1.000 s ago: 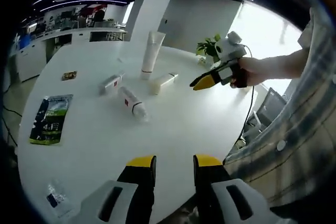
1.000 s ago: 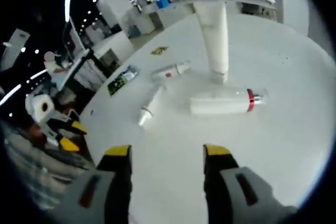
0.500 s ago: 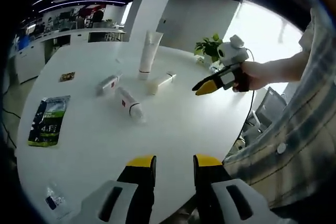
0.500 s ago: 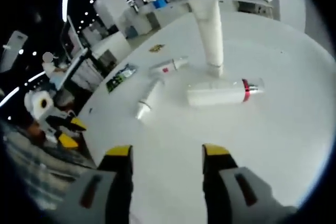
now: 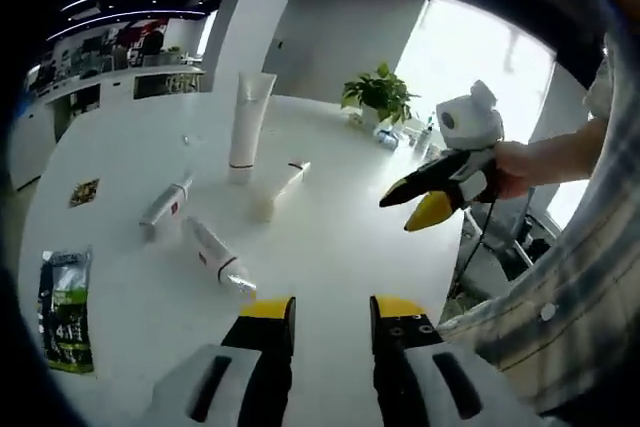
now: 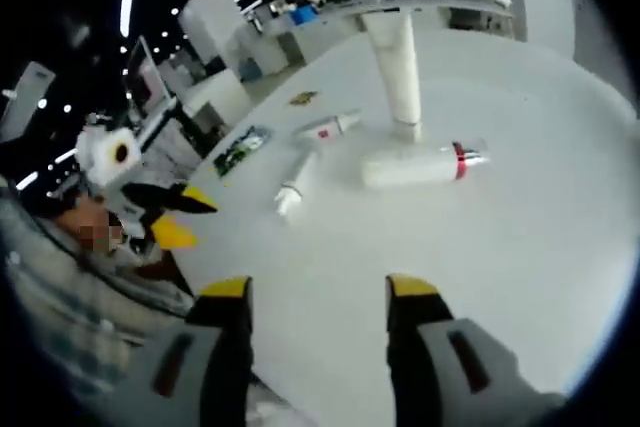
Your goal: Arrange the skincare products in the storage area until every visible bottle or jar stands upright without overlapping.
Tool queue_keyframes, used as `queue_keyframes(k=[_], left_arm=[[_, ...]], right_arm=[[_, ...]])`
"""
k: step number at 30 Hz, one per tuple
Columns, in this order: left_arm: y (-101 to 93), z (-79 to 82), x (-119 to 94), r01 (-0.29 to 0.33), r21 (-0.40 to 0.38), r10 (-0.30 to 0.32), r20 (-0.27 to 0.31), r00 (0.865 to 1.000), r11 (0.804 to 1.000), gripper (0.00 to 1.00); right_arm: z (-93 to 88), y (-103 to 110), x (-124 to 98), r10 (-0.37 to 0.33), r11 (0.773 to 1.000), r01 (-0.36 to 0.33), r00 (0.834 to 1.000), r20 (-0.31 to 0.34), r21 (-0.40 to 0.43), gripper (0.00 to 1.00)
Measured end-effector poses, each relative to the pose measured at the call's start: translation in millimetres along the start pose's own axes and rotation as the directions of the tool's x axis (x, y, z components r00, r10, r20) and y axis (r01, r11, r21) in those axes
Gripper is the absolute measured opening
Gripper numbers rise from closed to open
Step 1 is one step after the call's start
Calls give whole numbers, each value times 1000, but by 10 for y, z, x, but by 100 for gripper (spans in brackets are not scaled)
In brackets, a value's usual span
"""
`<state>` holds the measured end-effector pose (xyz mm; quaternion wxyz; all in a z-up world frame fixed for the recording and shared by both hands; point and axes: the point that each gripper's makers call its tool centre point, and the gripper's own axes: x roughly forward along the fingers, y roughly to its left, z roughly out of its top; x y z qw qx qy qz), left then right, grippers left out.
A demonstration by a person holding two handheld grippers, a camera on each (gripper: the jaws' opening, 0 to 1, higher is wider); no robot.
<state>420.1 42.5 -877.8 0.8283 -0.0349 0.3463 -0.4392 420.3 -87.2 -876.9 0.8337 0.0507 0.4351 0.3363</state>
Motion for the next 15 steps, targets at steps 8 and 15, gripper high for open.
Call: queue_keyframes(k=[8,15], left_arm=[[179,480,539,-13,129,17,-32,999,991,39],[430,653,1136,-38,246,65,-105,992,968,56]], right_arm=[[-95,-25,-294,-36,981,22,997,65,194,52],[-271,-40,-575,-84,968,64,994,74,242,52]])
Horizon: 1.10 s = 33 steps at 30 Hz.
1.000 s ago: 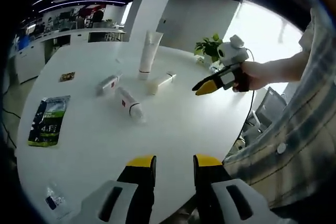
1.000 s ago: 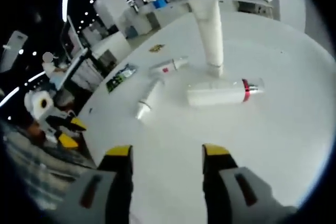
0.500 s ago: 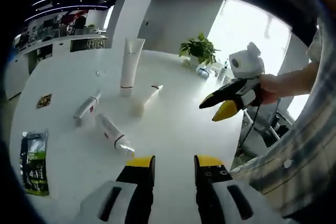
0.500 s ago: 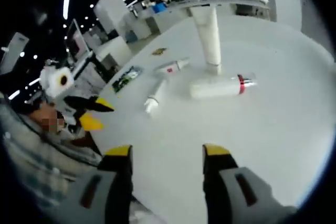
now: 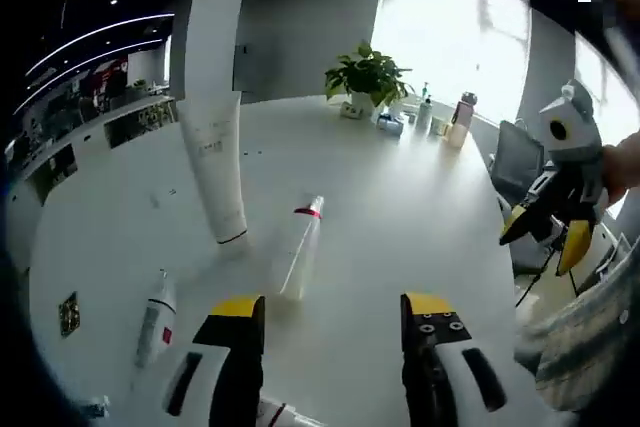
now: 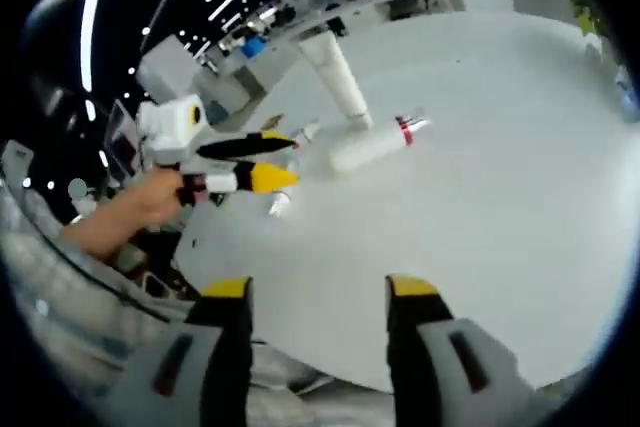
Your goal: Arrange the skincare products in the storage area until every visible bottle or jar stands upright without overlapping.
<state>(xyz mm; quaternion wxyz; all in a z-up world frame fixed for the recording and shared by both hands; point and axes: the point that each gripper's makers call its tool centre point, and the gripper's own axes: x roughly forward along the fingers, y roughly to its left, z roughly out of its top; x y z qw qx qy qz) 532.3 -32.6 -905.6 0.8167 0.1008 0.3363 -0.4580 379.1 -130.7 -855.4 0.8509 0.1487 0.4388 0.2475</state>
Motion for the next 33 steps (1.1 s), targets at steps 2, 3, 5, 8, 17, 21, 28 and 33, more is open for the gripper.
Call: queue_keyframes(k=[2,3,5,8,17,21,28,33], left_arm=[[23,13,119,4,26,-4,-19,1000,1000,56],[33,36,202,8,45,-7,-24,1000,999,55],[37,72,313,25,77,-23,-28,999,997,53],[65,175,494,17,149,-13,-27,1000,989,51],[298,173,889,4,277,40,-152,988,961,49],[274,137,990,41,267,8,-181,983,963,40],[248,97,1185,54,207,-12,-200,980,977,36],[259,86,1191,83,214,-38,-205,978,973,33]], right_arm=[[-43,-41,-88,-18,1000,18,1000,6,17,52],[-76,-73,-152,-31,999,31,999,12,32,52],[-125,-111,-240,-50,997,49,999,19,55,52],[-220,-212,-412,-86,993,83,996,32,85,52],[-430,-372,-677,-156,977,143,985,71,158,52],[-545,-384,-789,-174,968,156,982,78,196,52],[-659,-458,-946,-215,946,182,972,96,270,51],[-701,-402,-920,-210,945,176,972,102,275,51]])
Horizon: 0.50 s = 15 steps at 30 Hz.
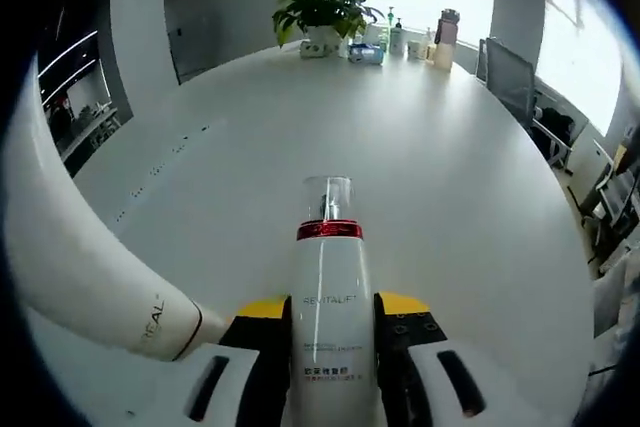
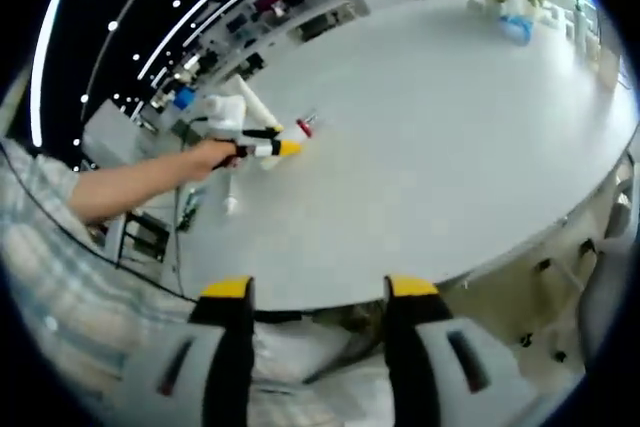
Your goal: Arrange the skincare products in the storage area until every visible bottle or jar stands upright without overlapping.
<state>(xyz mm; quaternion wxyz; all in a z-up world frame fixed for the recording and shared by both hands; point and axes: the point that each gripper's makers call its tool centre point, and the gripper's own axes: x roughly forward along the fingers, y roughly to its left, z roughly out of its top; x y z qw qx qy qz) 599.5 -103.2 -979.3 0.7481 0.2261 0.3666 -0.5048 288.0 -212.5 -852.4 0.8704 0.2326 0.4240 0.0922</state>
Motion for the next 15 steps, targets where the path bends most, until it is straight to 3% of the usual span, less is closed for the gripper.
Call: queue_keyframes(k=[8,11,13,15], left_arm=[[27,9,13,6,-10,-6,-2,1000,1000,31],[24,26,-12,-9,-67,9,1,1000,998,29],[-113,-33,-62,22,-147,-23,-4,1000,989,29],[-176,-61,-93,36,-177,-35,13,999,984,29]], right_arm=[[-91,120,32,41,999,-41,999,-26,-24,50],[-74,96,30,60,997,-61,997,-41,-41,50],[-38,48,55,69,996,-72,996,-55,-46,49],[42,32,91,85,994,-89,994,-66,-58,48]])
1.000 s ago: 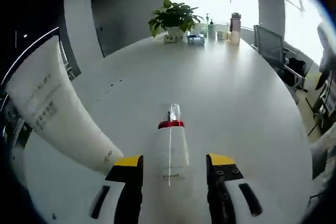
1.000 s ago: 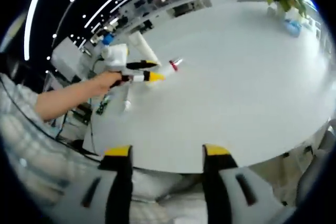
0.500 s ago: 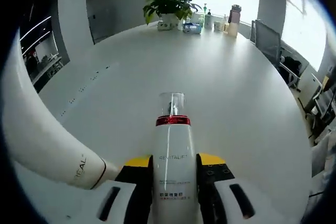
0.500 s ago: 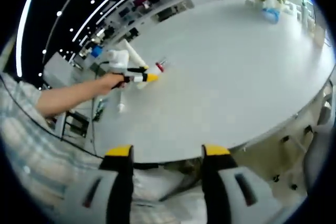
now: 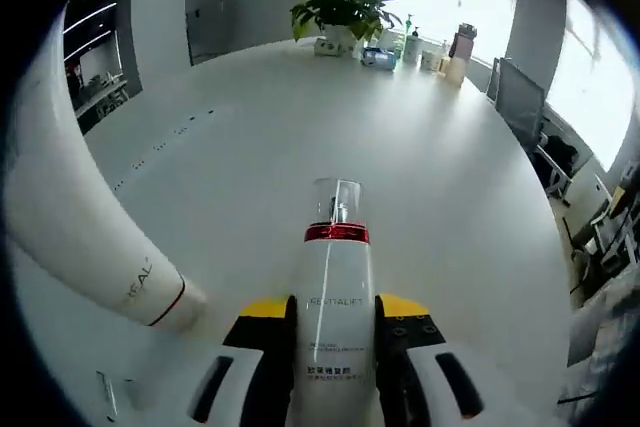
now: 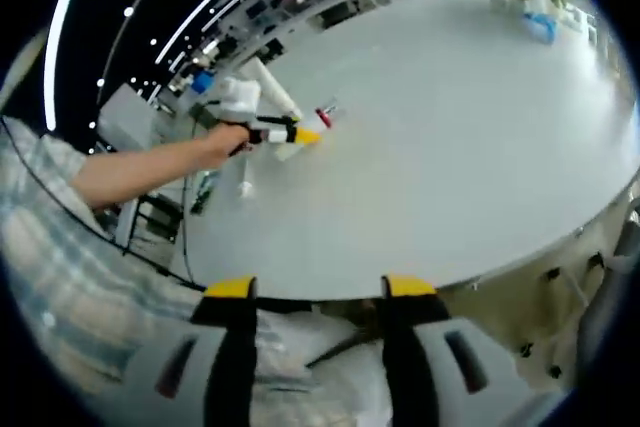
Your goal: Arrange the skincare products in the storage area until every visible bottle or jar stands upright without overlapping.
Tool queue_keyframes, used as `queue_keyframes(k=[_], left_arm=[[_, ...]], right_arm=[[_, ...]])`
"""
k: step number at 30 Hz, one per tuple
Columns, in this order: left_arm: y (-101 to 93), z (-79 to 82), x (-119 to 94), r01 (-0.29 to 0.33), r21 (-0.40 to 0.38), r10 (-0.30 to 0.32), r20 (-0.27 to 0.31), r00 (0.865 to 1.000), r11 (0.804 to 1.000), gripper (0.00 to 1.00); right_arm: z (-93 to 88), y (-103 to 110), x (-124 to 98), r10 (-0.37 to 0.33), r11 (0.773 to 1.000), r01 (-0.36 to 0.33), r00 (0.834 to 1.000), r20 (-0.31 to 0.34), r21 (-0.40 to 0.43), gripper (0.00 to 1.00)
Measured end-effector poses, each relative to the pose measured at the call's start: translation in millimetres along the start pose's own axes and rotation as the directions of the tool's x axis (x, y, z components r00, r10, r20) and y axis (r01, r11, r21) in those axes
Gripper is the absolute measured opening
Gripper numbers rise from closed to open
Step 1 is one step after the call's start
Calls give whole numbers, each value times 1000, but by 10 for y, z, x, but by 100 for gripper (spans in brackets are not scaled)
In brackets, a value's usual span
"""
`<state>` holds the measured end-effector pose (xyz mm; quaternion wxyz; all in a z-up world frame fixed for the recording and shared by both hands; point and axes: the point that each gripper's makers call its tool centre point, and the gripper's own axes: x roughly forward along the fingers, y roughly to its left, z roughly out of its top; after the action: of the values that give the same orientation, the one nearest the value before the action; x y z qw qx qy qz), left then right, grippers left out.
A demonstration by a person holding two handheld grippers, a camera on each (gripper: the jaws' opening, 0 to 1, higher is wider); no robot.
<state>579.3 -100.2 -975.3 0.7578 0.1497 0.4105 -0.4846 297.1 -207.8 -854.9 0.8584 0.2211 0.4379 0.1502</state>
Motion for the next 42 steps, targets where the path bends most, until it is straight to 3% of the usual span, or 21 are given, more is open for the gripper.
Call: queue_keyframes(k=[2,6,7,12,14,16,18,19,22,26,29,31,33,37,39,42], left_arm=[[-89,-61,-59,9,-91,-7,20,1000,996,29],[-269,-138,-174,37,-198,-23,70,997,979,29],[-399,-166,-257,48,-221,-30,87,996,974,29],[-646,-234,-439,87,-343,-33,162,986,935,29],[-741,-249,-556,115,-444,-17,218,976,889,29],[-801,-249,-647,147,-488,-11,271,963,860,29],[-852,-230,-751,176,-489,-9,325,946,854,29],[-884,-245,-815,178,-522,8,335,942,834,29],[-1004,-246,-989,202,-534,17,375,927,821,29],[-1238,-232,-1156,225,-523,6,403,915,822,29],[-1406,-215,-1248,227,-500,-1,413,911,836,29],[-1473,-210,-1290,237,-492,-9,422,907,838,29],[-1590,-208,-1370,241,-461,-21,432,902,854,29],[-1671,-275,-1459,206,-448,-4,412,911,870,29],[-1691,-360,-1479,164,-414,1,370,929,895,29],[-1709,-433,-1526,126,-411,28,348,937,903,29]], right_arm=[[120,8,36,18,1000,-18,1000,1,-25,48],[299,74,146,76,995,-76,997,-1,-66,48],[305,80,177,86,994,-86,996,-10,-71,48],[328,180,357,161,982,-165,985,-55,-95,48],[370,246,460,207,972,-213,976,-71,-95,48],[428,303,541,245,963,-251,967,-75,-96,48],[484,345,600,272,956,-278,960,-72,-94,48],[530,384,646,296,950,-301,953,-64,-88,48],[645,515,751,373,926,-374,928,-20,-46,49],[736,744,885,505,857,-506,862,40,96,54],[704,845,993,535,837,-535,844,34,115,56],[672,957,1055,572,808,-568,820,26,157,57],[629,1030,1112,596,787,-587,803,11,189,58],[561,1195,1214,640,750,-626,768,5,214,56],[534,1265,1235,657,732,-640,754,5,233,52],[480,1405,1267,686,706,-657,727,-25,264,45]])
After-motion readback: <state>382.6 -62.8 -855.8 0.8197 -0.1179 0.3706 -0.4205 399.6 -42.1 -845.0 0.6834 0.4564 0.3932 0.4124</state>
